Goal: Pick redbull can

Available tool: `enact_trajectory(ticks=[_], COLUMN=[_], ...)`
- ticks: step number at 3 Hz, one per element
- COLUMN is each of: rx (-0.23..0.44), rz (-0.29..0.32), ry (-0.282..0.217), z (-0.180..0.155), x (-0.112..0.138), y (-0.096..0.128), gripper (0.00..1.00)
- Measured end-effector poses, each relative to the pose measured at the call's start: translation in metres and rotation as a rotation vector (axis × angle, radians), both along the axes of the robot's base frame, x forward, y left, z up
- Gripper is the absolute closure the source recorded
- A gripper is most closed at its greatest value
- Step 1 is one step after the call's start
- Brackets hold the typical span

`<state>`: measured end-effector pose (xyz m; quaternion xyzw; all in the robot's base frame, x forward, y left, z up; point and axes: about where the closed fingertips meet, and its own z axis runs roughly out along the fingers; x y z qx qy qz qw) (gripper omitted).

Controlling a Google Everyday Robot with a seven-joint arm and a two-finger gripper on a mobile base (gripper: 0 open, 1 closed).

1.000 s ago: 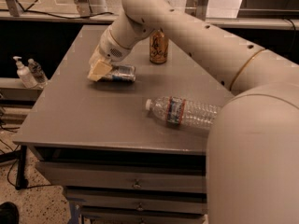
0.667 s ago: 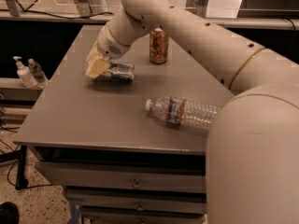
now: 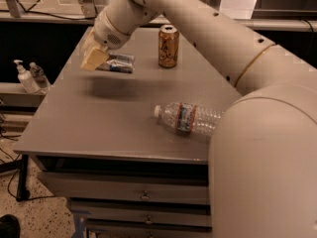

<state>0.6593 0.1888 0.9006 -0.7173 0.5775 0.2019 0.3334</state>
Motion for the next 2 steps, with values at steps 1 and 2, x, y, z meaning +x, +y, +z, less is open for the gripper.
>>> enact_trajectory(ticks=[1, 2], rx=[0.047, 0.047], rz=[-0.003, -0.003], ry=[-0.056, -0.056], z=[0.0498, 0.0497], x=[-0.0237, -0.0237], y=[-0.0046, -0.0045], gripper=[1.0, 1.0])
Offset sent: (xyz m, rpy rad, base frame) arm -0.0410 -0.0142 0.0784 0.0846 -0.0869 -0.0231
